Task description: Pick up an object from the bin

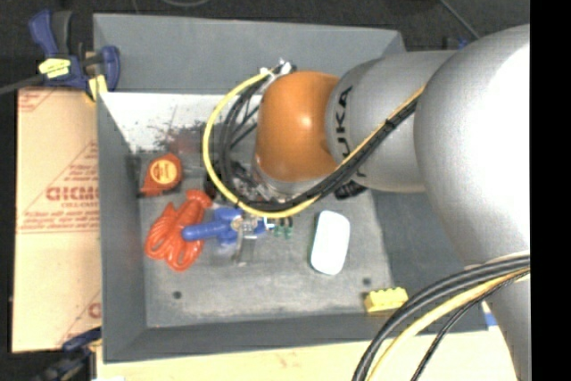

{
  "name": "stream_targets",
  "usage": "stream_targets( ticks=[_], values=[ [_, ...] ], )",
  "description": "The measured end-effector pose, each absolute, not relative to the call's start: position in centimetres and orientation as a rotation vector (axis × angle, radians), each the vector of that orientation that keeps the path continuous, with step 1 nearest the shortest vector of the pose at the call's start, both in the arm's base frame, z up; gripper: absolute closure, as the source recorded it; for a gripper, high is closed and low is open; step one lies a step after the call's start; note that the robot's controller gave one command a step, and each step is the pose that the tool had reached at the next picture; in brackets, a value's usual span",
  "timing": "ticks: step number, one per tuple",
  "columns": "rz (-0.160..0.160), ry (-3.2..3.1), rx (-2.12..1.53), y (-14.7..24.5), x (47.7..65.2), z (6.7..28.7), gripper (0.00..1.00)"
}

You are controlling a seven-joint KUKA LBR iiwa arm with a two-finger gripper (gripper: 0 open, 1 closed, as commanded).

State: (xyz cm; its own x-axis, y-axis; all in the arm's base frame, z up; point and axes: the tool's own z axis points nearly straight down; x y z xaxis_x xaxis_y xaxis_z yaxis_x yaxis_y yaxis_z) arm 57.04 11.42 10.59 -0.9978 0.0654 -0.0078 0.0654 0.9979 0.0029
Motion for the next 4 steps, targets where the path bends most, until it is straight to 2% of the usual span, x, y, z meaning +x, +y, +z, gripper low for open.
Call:
stream_targets(
  ticks=[1,2,3,4],
  values=[
    [0.000,3.138,-0.114,10.08,58.17,7.57,0.00],
    [0.003,3.141,-0.021,9.89,58.05,7.22,0.00],
    [-0.001,3.136,-0.106,9.96,58.17,7.53,0.00],
    [0.007,3.138,-0.022,9.88,58.24,7.44,1.00]
  ],
)
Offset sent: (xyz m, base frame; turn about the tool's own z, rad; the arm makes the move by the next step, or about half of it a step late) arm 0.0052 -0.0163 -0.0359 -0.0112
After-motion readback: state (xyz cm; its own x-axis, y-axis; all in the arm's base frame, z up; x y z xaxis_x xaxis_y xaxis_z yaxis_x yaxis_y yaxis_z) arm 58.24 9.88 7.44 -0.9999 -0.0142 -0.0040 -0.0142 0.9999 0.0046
